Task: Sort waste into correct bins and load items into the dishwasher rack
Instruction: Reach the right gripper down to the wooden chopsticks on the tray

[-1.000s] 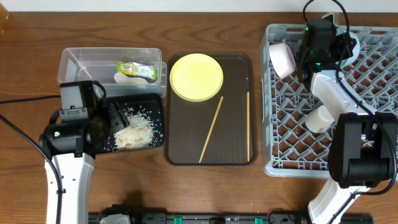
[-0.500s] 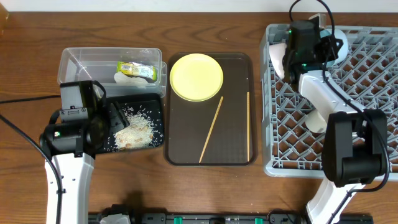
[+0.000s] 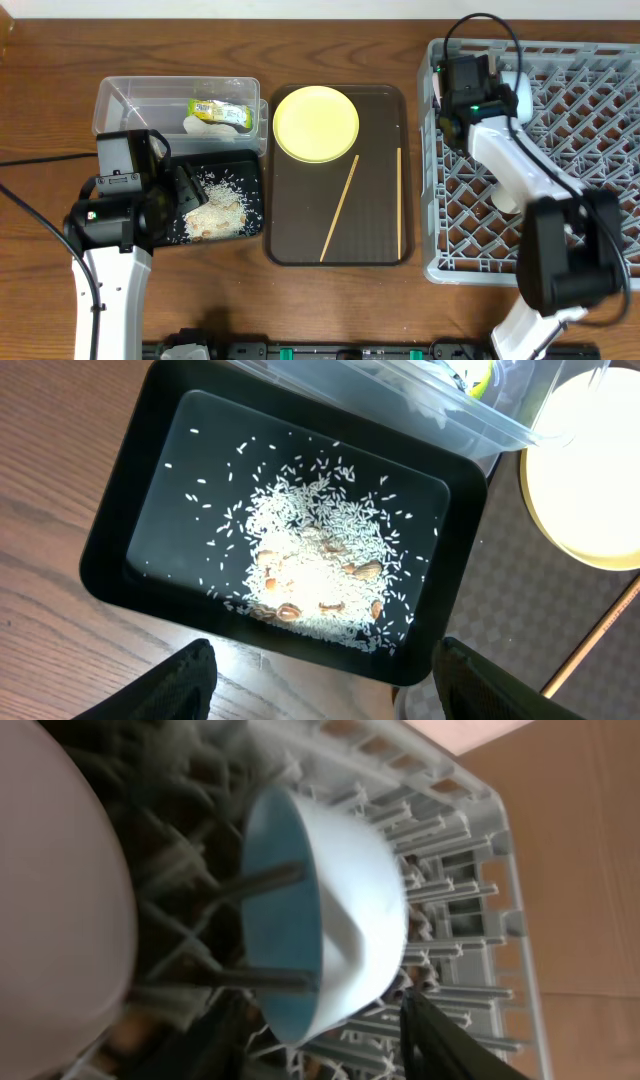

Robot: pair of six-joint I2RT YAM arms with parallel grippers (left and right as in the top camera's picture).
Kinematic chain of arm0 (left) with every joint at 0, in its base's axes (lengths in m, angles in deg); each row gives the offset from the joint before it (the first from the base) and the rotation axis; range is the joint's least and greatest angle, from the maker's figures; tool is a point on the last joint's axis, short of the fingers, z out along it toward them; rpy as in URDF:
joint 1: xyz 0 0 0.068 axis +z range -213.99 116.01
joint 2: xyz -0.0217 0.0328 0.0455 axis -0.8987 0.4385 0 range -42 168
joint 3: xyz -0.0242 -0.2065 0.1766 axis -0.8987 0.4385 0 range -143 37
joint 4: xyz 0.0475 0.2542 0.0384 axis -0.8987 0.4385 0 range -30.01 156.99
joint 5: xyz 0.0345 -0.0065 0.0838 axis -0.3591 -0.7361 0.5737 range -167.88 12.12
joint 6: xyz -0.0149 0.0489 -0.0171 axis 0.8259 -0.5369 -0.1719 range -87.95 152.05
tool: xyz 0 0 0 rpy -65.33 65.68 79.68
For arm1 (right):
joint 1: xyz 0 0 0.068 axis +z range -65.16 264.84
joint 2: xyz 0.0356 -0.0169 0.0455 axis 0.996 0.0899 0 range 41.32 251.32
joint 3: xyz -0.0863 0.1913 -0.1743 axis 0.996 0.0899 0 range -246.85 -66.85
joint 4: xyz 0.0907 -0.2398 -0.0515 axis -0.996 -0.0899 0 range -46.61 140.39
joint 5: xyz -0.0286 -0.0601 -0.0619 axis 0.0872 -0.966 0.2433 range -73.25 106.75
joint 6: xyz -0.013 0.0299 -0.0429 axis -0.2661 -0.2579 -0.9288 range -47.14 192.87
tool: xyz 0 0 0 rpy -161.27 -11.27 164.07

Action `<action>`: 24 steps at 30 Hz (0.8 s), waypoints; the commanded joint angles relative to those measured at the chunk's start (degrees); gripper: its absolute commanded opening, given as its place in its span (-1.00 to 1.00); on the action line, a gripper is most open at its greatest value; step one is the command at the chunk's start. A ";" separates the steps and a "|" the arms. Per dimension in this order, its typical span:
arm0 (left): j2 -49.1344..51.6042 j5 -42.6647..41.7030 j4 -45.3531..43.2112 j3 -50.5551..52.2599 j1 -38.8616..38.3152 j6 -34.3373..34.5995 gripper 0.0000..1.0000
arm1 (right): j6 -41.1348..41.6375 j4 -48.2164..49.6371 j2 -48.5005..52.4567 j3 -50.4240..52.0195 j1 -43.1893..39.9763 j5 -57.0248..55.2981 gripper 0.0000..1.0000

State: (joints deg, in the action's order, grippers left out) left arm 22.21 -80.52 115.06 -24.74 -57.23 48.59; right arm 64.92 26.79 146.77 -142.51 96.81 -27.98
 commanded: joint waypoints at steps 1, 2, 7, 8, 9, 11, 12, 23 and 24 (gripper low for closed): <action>0.15 0.09 0.00 -0.37 0.35 0.33 0.44 | 3.72 -2.75 -10.36 -0.42 1.68 14.19 0.05; 0.15 0.11 0.00 -0.37 0.35 0.31 0.43 | 4.24 -4.52 -12.39 -0.42 2.32 18.80 0.06; 0.15 0.11 0.00 -0.37 0.35 0.33 0.44 | 12.74 -13.46 -18.86 -0.42 5.66 44.96 -0.01; 0.15 0.11 0.00 -0.37 0.35 0.33 0.43 | 14.21 -15.06 -19.06 -0.42 6.38 48.11 -0.03; 0.15 0.11 -0.02 -0.37 0.35 0.31 0.43 | 16.00 -17.03 -19.08 -0.42 7.41 50.51 -0.07; 0.15 0.11 -0.02 -0.37 0.35 0.31 0.44 | 20.11 -20.74 -18.47 -0.35 9.53 51.45 -0.10; 0.15 0.11 -0.02 -0.37 0.35 0.31 0.44 | 21.42 -22.23 -18.03 -0.33 10.67 51.39 -0.08; 0.15 0.11 0.00 -0.37 0.35 0.33 0.43 | 36.50 -25.40 -6.43 -0.28 21.51 37.99 -0.07; 0.15 0.11 0.00 -0.37 0.35 0.31 0.43 | 38.77 -25.79 -4.92 -0.28 21.66 38.10 -0.07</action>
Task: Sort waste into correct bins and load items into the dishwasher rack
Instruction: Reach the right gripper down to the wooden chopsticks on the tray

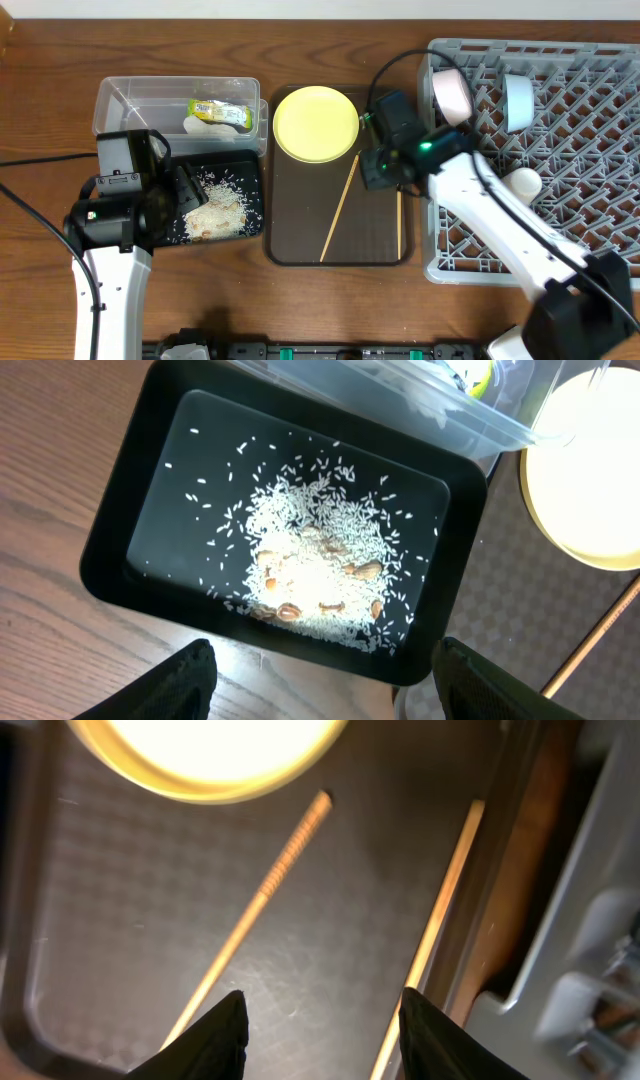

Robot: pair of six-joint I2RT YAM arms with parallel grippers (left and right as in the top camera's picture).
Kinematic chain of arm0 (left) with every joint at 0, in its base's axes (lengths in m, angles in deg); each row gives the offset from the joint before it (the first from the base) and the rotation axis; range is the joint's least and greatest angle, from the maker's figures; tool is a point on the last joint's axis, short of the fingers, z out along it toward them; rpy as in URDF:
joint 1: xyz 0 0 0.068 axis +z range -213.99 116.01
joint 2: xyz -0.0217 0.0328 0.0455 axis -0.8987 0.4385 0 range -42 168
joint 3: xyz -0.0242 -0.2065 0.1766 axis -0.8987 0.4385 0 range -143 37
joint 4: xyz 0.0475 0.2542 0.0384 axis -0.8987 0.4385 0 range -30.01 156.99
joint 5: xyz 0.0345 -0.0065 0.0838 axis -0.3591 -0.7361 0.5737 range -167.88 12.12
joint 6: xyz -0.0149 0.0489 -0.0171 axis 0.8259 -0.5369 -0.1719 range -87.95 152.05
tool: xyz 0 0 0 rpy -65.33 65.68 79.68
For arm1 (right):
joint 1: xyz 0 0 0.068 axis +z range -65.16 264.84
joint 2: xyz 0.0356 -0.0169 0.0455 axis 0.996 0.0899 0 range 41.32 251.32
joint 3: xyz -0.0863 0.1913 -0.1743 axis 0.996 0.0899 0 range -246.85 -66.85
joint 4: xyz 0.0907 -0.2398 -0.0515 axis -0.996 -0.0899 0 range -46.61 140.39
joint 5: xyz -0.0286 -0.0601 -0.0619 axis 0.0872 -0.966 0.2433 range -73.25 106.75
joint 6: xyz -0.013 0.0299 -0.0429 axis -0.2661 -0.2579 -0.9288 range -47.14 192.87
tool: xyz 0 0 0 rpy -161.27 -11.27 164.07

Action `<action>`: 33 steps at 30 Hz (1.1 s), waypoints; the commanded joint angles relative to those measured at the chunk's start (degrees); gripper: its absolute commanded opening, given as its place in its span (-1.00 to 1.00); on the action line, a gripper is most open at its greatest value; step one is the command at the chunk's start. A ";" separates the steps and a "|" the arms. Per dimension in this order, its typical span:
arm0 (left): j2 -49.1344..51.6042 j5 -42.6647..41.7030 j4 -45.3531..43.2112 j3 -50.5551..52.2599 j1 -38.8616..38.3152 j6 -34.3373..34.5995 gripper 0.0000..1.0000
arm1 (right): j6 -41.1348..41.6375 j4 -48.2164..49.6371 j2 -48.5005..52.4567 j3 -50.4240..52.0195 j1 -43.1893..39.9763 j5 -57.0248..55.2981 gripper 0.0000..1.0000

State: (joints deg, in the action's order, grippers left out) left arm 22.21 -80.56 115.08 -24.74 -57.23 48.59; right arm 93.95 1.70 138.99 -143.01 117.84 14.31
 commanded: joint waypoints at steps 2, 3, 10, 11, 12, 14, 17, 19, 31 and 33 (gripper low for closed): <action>0.15 0.15 -0.02 -0.37 0.35 0.31 0.43 | 13.38 -1.49 5.53 0.22 0.74 -4.24 -0.08; 0.15 0.15 -0.02 -0.37 0.35 0.31 0.43 | 14.78 -1.77 6.99 0.22 0.79 -4.24 -0.08; 0.15 0.15 -0.02 -0.37 0.35 0.31 0.44 | 17.70 -2.34 14.45 0.22 0.79 -5.40 -0.11; 0.15 0.15 -0.02 -0.37 0.35 0.31 0.43 | 17.90 -2.47 15.30 0.22 0.79 -5.57 -0.11; 0.15 0.15 -0.02 -0.37 0.35 0.31 0.44 | 17.92 -2.62 15.96 0.22 0.79 -5.70 -0.11; 0.15 0.15 -0.02 -0.37 0.35 0.33 0.44 | 18.71 -3.43 17.07 0.22 0.79 -6.23 -0.11; 0.15 0.15 -0.02 -0.37 0.35 0.31 0.44 | 19.17 -4.11 17.49 0.24 0.72 -7.06 -0.11; 0.15 0.15 -0.02 -0.37 0.35 0.31 0.44 | 19.15 -4.02 17.40 0.22 0.72 -7.48 -0.10; 0.15 0.15 -0.04 -0.37 0.35 0.31 0.44 | 18.47 -6.88 16.41 0.17 -0.59 -5.55 -0.09; 0.15 0.15 -0.02 -0.37 0.35 0.31 0.44 | 17.88 -6.95 16.22 0.17 -1.09 -5.70 -0.08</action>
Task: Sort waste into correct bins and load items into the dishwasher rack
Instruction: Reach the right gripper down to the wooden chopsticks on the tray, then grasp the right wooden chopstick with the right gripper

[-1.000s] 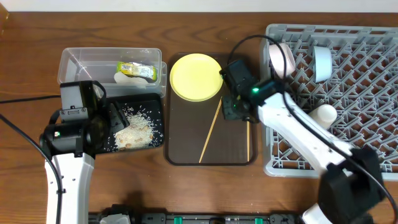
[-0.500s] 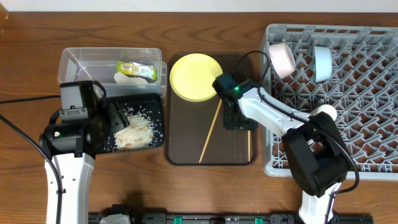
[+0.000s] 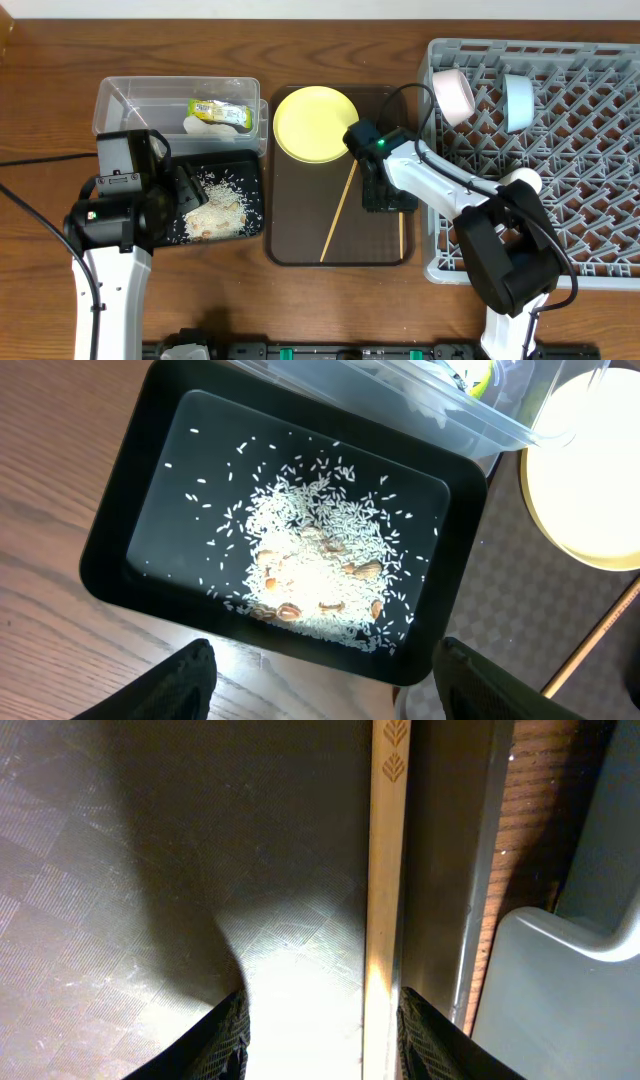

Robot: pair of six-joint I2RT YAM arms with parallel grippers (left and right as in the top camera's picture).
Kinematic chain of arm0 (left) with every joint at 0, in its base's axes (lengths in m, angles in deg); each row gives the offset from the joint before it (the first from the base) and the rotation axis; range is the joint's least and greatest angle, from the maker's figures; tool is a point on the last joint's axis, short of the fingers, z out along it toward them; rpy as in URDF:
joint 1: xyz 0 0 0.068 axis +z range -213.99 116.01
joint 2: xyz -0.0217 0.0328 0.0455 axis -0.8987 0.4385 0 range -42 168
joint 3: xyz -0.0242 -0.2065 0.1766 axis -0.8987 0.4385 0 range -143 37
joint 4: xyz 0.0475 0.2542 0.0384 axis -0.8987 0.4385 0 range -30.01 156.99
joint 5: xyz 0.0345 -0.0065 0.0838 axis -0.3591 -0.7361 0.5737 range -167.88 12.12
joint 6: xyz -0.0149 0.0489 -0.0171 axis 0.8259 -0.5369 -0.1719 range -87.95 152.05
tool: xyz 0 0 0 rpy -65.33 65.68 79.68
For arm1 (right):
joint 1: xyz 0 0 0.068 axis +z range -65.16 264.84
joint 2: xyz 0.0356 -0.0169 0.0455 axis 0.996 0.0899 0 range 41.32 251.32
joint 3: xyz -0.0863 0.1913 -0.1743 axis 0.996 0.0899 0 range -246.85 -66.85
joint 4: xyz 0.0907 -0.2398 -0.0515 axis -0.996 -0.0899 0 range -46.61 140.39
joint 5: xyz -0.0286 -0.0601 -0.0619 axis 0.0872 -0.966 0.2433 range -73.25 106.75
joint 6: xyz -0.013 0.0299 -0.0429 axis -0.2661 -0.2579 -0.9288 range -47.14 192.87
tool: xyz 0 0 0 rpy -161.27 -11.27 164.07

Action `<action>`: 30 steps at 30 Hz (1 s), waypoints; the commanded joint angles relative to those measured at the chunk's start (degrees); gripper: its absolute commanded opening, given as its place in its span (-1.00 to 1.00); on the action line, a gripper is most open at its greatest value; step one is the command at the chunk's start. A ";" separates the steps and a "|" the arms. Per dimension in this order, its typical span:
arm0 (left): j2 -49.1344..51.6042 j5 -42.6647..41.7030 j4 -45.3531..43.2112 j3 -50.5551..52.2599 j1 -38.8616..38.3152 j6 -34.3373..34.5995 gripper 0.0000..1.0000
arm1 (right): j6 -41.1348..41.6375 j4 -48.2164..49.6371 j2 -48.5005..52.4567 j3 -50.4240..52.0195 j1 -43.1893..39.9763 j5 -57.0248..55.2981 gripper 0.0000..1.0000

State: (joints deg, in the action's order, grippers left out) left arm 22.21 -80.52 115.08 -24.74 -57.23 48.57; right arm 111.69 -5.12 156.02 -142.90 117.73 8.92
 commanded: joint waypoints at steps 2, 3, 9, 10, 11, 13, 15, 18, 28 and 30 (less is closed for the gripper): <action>0.15 0.11 0.17 -0.37 0.35 0.33 0.44 | -0.17 -0.24 -0.79 0.11 -1.40 -0.33 -0.09; 0.15 0.11 0.31 -0.37 0.35 0.33 0.44 | -0.17 -0.22 -0.79 0.15 -1.62 -0.31 -0.08; 0.15 0.11 0.37 -0.37 0.35 0.33 0.44 | -0.74 0.87 -0.79 2.08 -1.75 1.77 -0.10; 0.15 0.11 0.35 -0.37 0.35 0.33 0.44 | -1.51 1.29 -0.79 2.49 -1.62 2.75 -0.10; 0.15 0.11 0.35 -0.37 0.35 0.33 0.44 | -2.21 1.70 -0.79 2.95 -1.42 3.72 -0.11; 0.15 0.11 0.37 -0.37 0.35 0.33 0.44 | -2.49 2.01 -0.79 3.56 -1.11 4.31 -0.17; 0.15 0.11 0.37 -0.37 0.35 0.33 0.44 | -2.51 1.92 -0.79 3.72 -0.85 4.28 -0.33; 0.15 0.11 0.37 -0.37 0.35 0.33 0.44 | -2.49 1.99 -0.79 3.74 -0.68 4.48 -0.55; 0.15 0.11 0.37 -0.37 0.35 0.33 0.44 | -2.49 2.16 -0.83 3.58 -0.61 5.38 -0.98; 0.15 0.11 0.37 -0.37 0.35 0.33 0.44 | -2.67 1.97 -1.33 3.17 -0.61 5.53 -0.98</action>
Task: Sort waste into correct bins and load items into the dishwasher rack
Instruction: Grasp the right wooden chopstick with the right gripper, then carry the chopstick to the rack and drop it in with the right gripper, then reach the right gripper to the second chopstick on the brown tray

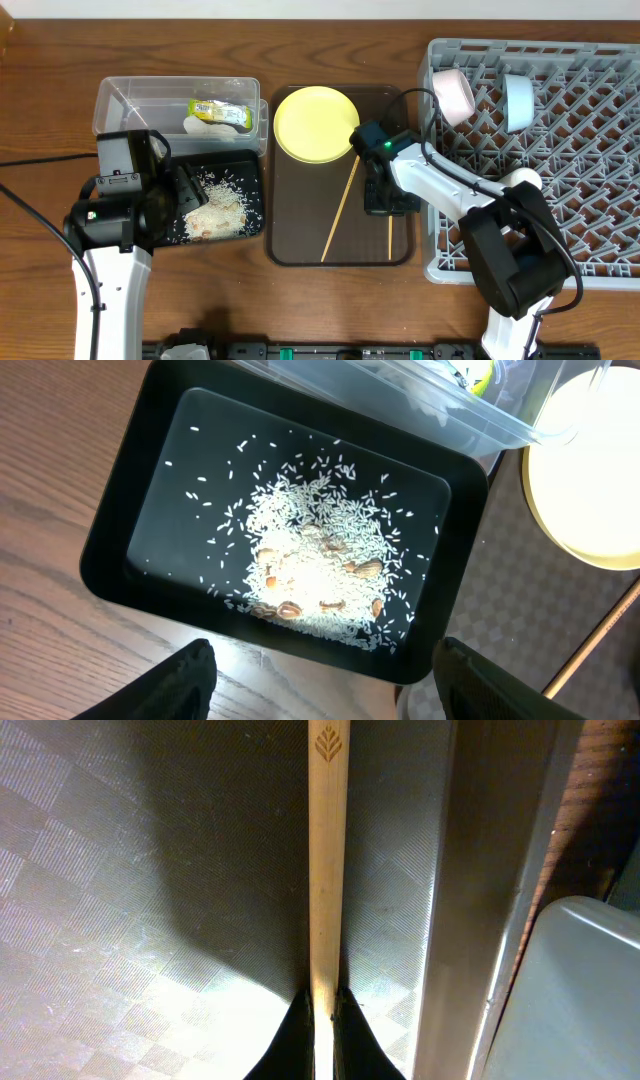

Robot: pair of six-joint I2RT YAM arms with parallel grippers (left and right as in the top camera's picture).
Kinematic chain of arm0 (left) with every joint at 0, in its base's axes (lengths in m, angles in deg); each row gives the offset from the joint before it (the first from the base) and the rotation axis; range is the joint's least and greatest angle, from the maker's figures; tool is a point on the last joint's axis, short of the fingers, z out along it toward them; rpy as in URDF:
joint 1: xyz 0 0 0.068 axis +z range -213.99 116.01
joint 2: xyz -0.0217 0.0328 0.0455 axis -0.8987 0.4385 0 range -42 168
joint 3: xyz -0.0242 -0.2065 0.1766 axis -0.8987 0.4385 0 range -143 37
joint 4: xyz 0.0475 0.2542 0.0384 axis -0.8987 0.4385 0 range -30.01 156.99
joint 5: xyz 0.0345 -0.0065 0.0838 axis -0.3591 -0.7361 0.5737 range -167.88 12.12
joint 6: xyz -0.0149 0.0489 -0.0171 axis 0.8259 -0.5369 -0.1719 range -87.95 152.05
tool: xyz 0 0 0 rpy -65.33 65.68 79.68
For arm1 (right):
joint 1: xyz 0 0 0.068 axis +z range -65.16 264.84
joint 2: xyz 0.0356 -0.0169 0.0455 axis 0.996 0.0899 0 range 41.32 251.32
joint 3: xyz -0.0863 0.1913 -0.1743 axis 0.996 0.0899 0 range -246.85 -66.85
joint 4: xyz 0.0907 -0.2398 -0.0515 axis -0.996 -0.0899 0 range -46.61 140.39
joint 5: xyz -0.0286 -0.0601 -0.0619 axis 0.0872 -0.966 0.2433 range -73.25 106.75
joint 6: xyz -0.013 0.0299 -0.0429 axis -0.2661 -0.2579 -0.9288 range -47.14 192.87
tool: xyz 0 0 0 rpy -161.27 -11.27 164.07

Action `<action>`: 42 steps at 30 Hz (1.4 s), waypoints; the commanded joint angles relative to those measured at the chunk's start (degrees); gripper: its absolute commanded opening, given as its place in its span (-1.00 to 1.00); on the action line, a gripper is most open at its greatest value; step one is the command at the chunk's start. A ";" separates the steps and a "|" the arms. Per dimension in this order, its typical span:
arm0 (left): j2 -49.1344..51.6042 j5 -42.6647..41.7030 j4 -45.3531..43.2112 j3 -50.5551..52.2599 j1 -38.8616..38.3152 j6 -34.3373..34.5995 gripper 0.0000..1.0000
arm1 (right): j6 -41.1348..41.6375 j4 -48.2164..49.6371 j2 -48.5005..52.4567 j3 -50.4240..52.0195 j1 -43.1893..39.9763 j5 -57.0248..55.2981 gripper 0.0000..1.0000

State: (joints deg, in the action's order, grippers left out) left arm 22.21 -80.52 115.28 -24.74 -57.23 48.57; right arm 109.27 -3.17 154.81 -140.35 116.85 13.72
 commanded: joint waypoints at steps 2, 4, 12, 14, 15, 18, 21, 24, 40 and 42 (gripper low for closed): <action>0.15 0.11 0.17 -0.37 0.35 0.33 0.44 | -0.79 -0.07 -1.81 0.07 0.26 0.83 -0.98; 0.15 0.11 0.17 -0.37 0.35 0.33 0.44 | -2.10 -0.04 -4.66 -0.48 -0.04 0.96 -0.98; 0.15 0.11 0.15 -0.37 0.35 0.33 0.44 | -12.02 -0.59 -21.68 -0.74 -4.79 -0.11 -0.98; 0.15 0.11 0.15 -0.37 0.35 0.33 0.44 | -14.08 -2.16 -24.35 -0.74 -7.08 -0.11 -0.98; 0.15 0.11 0.15 -0.37 0.35 0.33 0.44 | -15.21 -3.23 -25.27 -0.74 -8.50 -0.11 -0.98; 0.15 0.11 0.15 -0.37 0.35 0.33 0.44 | -18.51 -6.67 -25.94 -0.72 -12.63 -0.13 -0.97; 0.15 0.11 0.13 -0.37 0.35 0.33 0.44 | -21.18 -7.54 -25.27 0.63 -15.61 -0.09 -0.98; 0.15 0.11 0.15 -0.37 0.35 0.33 0.44 | -21.33 -6.54 -24.26 3.21 -17.18 -0.37 -0.98; 0.15 0.11 0.15 -0.37 0.35 0.33 0.44 | -21.33 -0.31 -24.70 -1.38 -17.11 1.95 -0.31; 0.15 0.11 0.13 -0.37 0.35 0.33 0.44 | -21.51 2.12 -24.79 -2.56 -15.54 5.64 -0.23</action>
State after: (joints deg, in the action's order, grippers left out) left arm 22.21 -80.54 115.28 -24.74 -57.23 48.59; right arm 88.35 -2.56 131.49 -140.02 99.56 15.01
